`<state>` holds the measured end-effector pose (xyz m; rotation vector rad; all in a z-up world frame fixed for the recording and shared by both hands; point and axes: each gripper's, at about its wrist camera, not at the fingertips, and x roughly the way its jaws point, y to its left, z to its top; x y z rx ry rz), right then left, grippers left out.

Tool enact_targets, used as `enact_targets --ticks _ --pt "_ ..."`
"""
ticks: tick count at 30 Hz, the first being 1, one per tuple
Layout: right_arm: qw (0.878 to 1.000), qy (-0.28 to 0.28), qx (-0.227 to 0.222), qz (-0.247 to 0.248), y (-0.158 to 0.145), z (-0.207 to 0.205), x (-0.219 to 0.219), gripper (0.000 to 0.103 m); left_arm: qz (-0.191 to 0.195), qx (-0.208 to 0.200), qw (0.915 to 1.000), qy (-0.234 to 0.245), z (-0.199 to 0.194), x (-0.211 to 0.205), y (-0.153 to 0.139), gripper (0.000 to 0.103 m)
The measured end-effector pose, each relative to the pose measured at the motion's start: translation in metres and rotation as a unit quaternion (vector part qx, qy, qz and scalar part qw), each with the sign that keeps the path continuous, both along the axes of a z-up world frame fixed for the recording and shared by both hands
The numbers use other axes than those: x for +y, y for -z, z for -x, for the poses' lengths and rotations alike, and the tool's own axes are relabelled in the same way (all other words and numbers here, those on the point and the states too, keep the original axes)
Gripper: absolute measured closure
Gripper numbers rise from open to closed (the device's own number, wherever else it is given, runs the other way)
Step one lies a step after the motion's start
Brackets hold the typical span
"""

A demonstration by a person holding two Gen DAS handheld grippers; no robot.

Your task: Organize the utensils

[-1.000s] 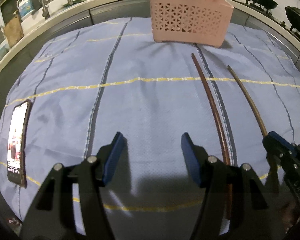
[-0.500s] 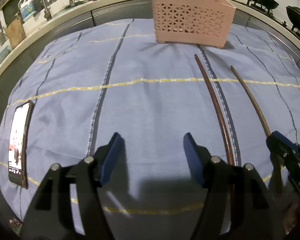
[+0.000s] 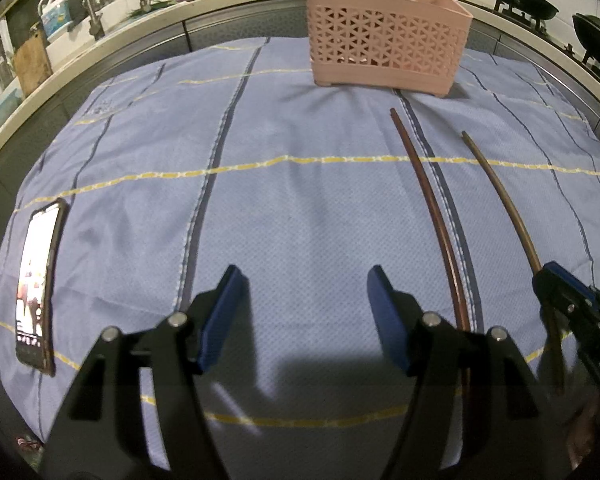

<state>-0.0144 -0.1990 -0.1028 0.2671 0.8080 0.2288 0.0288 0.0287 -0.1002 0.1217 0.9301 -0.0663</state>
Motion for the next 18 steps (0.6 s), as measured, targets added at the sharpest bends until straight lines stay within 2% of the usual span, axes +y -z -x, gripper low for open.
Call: enact_targets --ticks 4,18 --pt "1.000 0.001 0.000 -0.004 0.0002 0.0003 -0.0011 0.095 -0.002 -0.001 1.0000 -0.004 0.0006 0.0024 0.0001 0.036" --pt "1.000 -0.004 0.001 -0.018 0.0012 0.0010 0.0001 0.094 -0.001 -0.002 1.0000 -0.009 0.0028 0.0055 0.0008 0.035"
